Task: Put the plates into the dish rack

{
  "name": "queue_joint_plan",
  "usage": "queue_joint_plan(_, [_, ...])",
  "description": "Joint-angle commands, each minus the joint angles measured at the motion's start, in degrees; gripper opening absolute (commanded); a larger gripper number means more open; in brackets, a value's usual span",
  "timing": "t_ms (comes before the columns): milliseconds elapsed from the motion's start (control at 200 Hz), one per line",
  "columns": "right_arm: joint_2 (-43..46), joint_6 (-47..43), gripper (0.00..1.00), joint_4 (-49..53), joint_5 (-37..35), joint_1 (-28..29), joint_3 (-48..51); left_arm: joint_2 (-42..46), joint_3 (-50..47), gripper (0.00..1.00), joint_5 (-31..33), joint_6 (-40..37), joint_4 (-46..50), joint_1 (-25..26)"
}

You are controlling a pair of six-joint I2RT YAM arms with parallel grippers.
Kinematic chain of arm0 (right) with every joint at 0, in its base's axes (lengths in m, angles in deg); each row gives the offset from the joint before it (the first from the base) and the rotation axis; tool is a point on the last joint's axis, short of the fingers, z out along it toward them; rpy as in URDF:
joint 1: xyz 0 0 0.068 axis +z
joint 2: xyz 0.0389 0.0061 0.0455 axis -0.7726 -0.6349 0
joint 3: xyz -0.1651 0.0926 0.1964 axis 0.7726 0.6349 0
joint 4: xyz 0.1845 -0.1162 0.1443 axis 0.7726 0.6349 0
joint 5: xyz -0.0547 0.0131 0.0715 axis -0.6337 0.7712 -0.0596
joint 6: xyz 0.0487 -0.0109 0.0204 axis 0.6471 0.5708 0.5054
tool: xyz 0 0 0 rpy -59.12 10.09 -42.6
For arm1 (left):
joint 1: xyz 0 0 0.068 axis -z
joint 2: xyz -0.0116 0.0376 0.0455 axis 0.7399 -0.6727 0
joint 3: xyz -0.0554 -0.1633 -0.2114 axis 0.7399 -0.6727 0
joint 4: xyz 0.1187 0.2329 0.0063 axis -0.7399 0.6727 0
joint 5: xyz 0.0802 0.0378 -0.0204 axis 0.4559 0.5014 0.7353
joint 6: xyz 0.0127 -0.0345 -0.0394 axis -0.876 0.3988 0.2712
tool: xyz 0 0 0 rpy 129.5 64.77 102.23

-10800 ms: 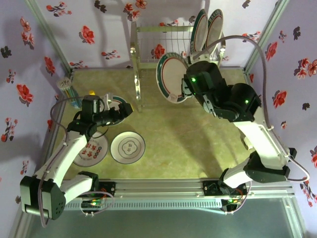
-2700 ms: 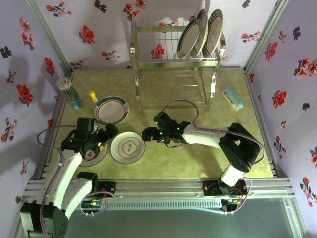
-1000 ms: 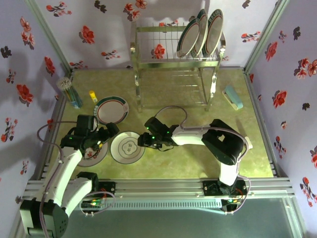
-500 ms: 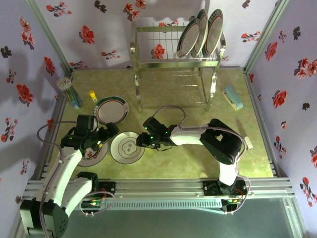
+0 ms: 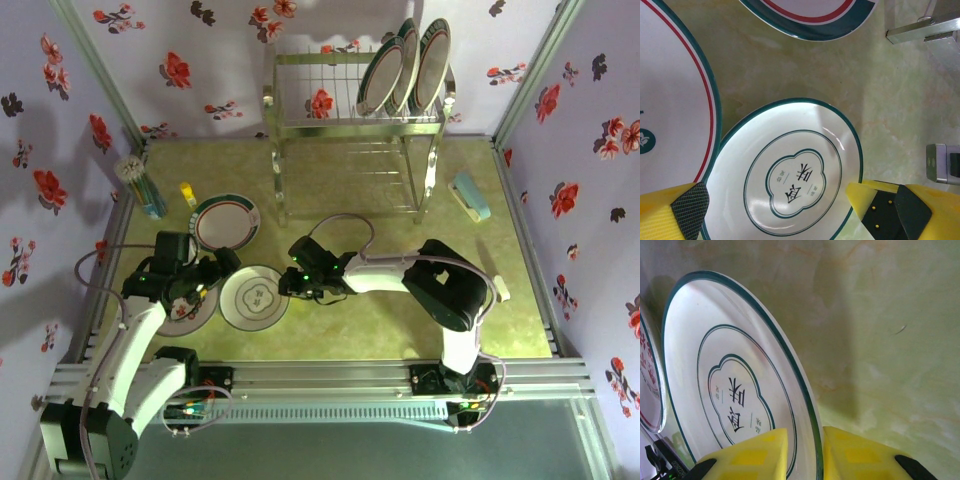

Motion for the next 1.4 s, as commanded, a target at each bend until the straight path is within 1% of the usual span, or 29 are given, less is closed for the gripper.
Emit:
queue_joint_plan(0, [-0.83,0.20,0.24,-0.73,0.32,0.40,-0.70,0.02,1.15,1.00,-0.41,-1.25,0.46,-0.48])
queue_joint_plan(255, [-1.37,0.46,0.19,-1.51,0.51,0.29,-0.41,-0.55,1.47,1.00,-0.43,-1.29,0.18,-0.46])
queue_joint_plan(650, [0.63,-0.02,0.07,-1.41,-0.72,-0.49,0.73,-0.51,1.38,1.00,-0.42,-1.27,0.19,-0.42])
queue_joint_plan(785, [2.02,-1.06,0.03,0.13,-1.66,-0.70,0.75,-0.37,1.57,1.00,-0.44,-1.33,0.33,-0.47])
queue_joint_plan(890, [3.41,-2.37,0.00,2.54,-2.82,-0.85,0.44,-0.33,1.78,1.00,-0.42,-1.35,0.47,-0.47])
queue_joint_plan(1175, [9.25,-7.98,0.00,12.77,-8.04,-1.31,-2.27,-0.30,2.68,1.00,-0.41,-1.34,0.62,-0.47])
queue_joint_plan(1395, [15.83,-13.08,0.00,23.33,-13.49,-2.00,-5.70,-0.68,3.86,1.00,-0.21,-2.03,0.84,-0.46])
